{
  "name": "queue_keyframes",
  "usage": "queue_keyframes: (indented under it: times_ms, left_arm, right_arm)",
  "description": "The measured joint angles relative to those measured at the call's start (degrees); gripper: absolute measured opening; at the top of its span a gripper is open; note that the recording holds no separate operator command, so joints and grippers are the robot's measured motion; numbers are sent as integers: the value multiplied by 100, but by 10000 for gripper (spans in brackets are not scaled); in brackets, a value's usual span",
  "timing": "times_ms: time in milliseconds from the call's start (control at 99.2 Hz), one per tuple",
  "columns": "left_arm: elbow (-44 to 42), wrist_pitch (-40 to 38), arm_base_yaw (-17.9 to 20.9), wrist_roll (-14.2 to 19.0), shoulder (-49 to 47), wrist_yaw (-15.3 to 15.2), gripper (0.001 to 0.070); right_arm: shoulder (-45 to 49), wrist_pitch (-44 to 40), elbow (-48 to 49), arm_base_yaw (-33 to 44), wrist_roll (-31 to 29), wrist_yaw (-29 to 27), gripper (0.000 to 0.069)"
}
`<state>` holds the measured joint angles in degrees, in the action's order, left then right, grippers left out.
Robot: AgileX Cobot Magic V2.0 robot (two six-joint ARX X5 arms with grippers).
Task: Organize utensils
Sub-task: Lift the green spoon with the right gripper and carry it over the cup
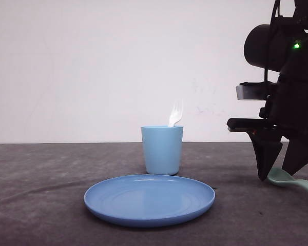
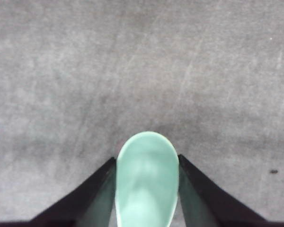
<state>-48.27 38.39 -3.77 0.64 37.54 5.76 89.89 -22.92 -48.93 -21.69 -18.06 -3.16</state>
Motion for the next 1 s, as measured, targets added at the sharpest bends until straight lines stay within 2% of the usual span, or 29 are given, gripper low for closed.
queue_keyframes:
  times_ms: [151,474,736,998]
  left_arm:
    - [0,-2,0,0,-2,0,274]
    - [0,-11,0,0,0,0,274]
    - [0,-13,0,0,-2,0,274]
    - [0,-17,0,0,0,0,274]
  right_arm:
    - [-94,-4,-44,0,83,-2,214]
    - [-973,367,-118,-127,186,166,214]
    - [-1456,2035,-118,-608,402,739,214]
    - [-1360,3768,-118,-1215,960,761,214]
